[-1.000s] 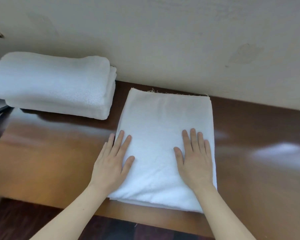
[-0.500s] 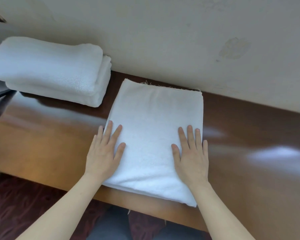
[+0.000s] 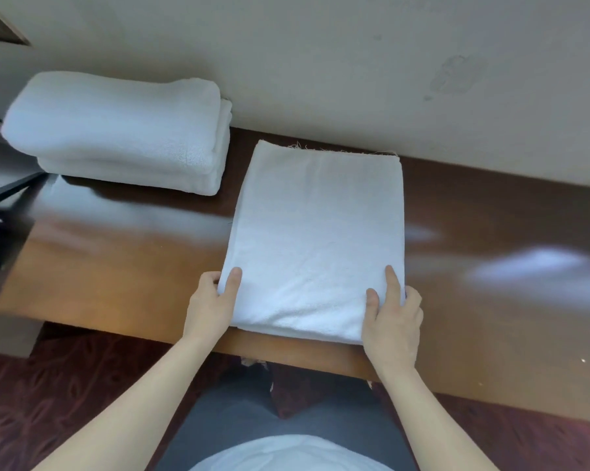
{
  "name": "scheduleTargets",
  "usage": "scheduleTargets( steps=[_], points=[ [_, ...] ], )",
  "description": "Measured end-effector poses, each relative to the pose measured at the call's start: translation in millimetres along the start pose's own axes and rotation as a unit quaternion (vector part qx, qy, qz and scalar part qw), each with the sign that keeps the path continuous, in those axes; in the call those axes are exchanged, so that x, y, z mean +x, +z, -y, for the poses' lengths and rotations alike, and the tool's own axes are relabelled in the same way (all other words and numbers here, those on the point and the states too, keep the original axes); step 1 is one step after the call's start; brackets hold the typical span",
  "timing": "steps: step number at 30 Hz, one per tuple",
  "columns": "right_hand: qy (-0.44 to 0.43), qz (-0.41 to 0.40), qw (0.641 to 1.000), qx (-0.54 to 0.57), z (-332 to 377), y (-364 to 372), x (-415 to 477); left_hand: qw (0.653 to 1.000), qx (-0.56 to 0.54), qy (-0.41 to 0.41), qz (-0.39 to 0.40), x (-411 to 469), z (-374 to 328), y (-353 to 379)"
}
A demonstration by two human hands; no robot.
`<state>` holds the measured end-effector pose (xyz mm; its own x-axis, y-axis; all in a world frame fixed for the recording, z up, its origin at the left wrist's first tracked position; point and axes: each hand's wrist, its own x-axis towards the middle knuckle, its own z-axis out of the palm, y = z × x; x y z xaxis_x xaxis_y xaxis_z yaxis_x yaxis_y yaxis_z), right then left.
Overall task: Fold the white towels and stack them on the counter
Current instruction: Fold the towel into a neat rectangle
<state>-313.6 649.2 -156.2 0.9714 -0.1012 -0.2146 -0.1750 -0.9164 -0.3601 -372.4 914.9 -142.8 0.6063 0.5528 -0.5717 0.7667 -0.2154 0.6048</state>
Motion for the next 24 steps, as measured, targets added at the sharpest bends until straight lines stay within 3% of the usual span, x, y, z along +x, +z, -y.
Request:
scheduleTargets(
  steps=[5, 8, 16, 20, 24],
  points=[
    [0.046, 0.012, 0.999, 0.002, 11, -6, -11, 0.989, 0.030, 0.144, -0.014, 1, 1, 1],
    [0.065, 0.017, 0.995, 0.077, 9, -12, -11, 0.991, -0.006, 0.131, 0.024, 2, 5, -5],
    [0.127, 0.011, 0.973, 0.190, -2, -23, -6, 0.992, 0.059, 0.105, 0.045, 2, 4, -8],
    [0.119, -0.008, 0.975, 0.187, -4, -20, -5, 0.992, 0.060, 0.101, 0.047, -1, 4, -6],
    [0.078, -0.039, 0.991, 0.100, -8, -12, -3, 0.994, 0.067, 0.081, 0.023, 2, 9, -2]
  ],
)
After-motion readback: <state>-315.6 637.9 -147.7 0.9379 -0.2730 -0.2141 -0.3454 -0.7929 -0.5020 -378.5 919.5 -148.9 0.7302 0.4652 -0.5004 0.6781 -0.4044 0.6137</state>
